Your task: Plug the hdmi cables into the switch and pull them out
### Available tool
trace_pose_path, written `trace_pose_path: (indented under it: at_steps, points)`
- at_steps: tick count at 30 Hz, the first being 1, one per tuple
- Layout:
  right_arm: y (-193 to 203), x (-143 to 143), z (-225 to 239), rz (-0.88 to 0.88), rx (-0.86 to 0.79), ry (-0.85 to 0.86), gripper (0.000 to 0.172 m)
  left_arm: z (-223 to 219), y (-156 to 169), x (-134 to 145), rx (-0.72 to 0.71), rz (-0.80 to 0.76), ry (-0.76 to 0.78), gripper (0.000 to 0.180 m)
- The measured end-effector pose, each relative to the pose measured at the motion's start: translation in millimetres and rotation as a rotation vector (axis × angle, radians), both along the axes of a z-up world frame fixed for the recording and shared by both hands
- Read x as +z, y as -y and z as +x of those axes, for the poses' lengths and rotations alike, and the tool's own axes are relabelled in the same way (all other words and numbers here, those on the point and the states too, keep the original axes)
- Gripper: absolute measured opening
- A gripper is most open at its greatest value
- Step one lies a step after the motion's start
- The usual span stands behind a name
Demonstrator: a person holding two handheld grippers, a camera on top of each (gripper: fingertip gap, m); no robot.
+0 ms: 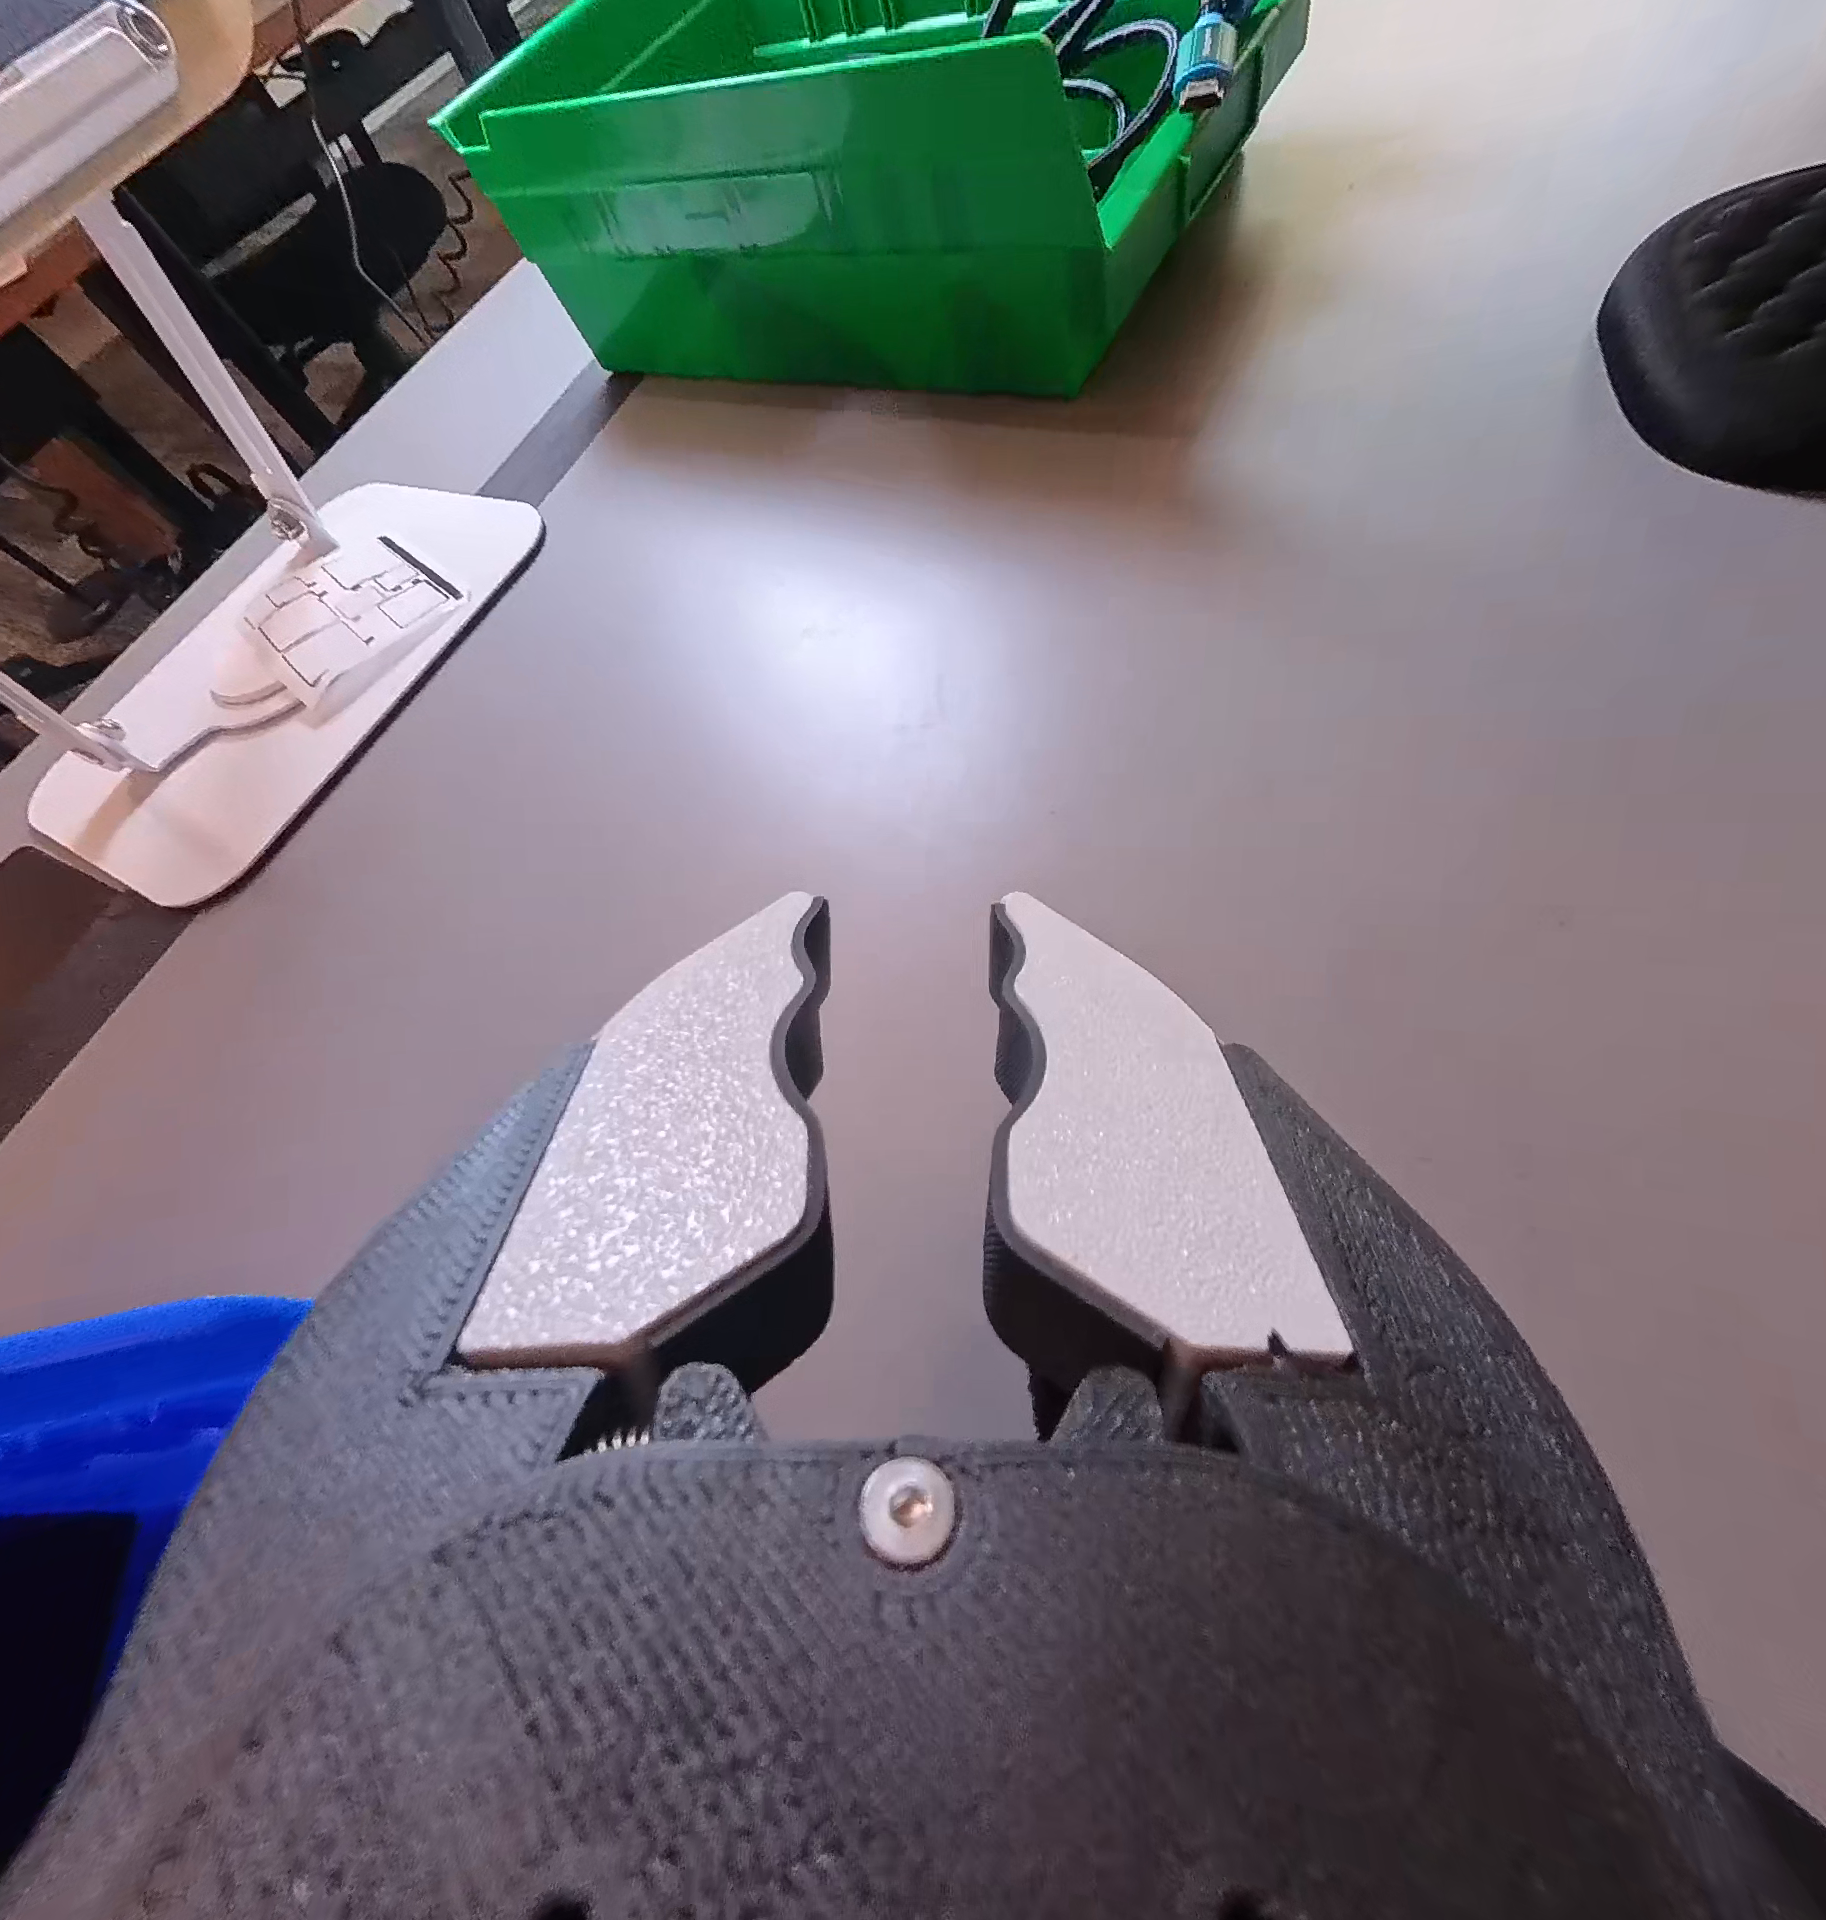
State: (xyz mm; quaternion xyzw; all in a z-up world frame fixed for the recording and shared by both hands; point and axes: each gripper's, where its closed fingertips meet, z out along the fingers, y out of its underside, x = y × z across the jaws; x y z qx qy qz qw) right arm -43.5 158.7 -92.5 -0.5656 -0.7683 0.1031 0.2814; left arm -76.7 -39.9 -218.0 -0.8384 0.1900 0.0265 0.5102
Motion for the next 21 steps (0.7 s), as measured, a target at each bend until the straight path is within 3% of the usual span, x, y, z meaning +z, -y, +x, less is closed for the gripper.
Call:
trace_pose_path:
  at_steps: [5,12,18,21]
  points:
    - [27,30,-22,0.097,0.008,0.104,0.028,-5,3,-9,0.025,-0.009,-0.009,0.029]
    - [4,19,-2,0.209,-0.101,0.298,0.028,-14,24,-3,0.132,0.024,-0.117,0.029]
    - [-9,22,10,0.213,-0.146,0.290,0.028,-60,88,17,0.423,-0.040,-0.341,0.030]
    - [-14,16,16,0.186,-0.137,0.251,0.029,-92,128,6,0.536,-0.242,-0.407,0.053]
